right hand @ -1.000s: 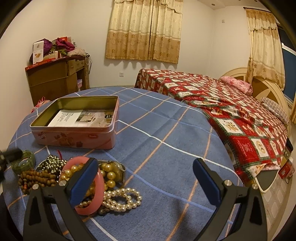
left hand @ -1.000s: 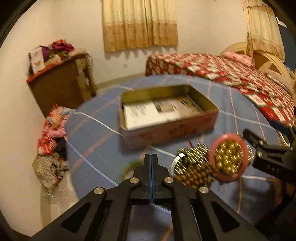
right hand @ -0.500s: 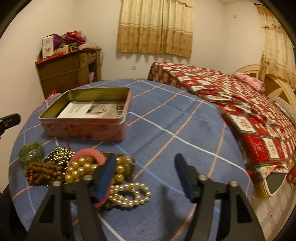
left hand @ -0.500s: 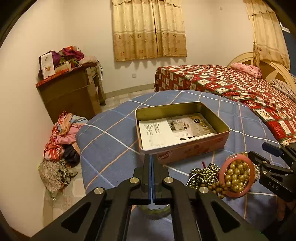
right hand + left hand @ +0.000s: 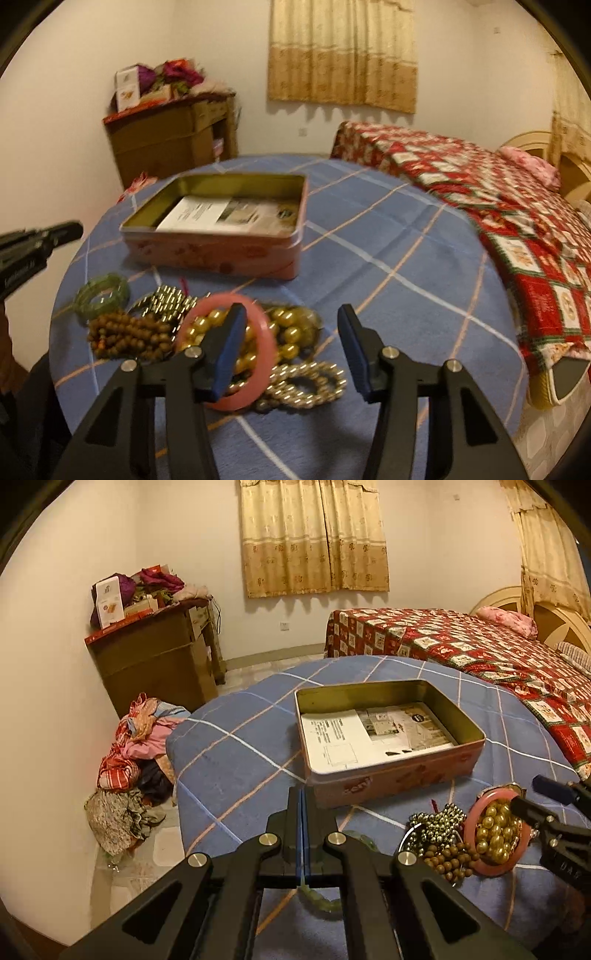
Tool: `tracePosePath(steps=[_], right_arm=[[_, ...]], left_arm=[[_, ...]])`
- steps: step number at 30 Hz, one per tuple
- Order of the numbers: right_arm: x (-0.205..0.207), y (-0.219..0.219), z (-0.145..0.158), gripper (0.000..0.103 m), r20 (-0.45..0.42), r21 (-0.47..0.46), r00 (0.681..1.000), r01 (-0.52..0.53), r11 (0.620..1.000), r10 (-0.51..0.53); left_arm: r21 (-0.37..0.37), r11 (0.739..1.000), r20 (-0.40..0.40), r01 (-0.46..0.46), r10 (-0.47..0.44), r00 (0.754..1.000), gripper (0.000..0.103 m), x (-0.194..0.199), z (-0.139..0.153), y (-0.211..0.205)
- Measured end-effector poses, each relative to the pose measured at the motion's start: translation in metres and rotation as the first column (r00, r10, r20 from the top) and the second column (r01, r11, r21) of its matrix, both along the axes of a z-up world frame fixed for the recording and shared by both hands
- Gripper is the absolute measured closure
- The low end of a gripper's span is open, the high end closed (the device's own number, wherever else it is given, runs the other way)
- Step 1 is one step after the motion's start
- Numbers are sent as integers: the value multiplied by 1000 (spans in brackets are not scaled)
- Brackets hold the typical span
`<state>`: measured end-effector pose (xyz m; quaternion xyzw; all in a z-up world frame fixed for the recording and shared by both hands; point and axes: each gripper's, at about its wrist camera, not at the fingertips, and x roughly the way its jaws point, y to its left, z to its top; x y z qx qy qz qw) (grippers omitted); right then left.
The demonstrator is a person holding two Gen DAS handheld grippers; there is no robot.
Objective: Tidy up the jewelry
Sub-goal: 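Close the left gripper on the green jade bangle while the right gripper grasps the pink bangle, then lift the green bangle with the left gripper while the right gripper lifts the pink bangle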
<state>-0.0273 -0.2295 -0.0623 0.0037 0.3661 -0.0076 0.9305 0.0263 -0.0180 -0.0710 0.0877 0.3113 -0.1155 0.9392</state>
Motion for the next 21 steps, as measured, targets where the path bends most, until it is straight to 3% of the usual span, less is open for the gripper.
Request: tracePosePath(steps=[2,5,7,18,21], right_arm=[[1,4,-5,58,-17,1,1000,-22,1000,22],[1,5,-9,81,-37,18,998,-43,999,43],[-1,6,-10,89,-38,30,998,-56,998,57],[-7,5,10,90,50,71,997,-59,996,56],[-4,1,9,90,54,77,998,-47,996,43]], left_arm=[[0,1000,-6,5,-5,1000,103,-1,-1,-2],[-1,1000,-2,14,-14,1000,103,-2,1,-2],[-5,1000,1,13,-13,1000,103,-3,2,-1],[-50,999,3,0,0,1000,103,-1,9,12],[-90,996,-47,21,-25,999,103,3,5,13]])
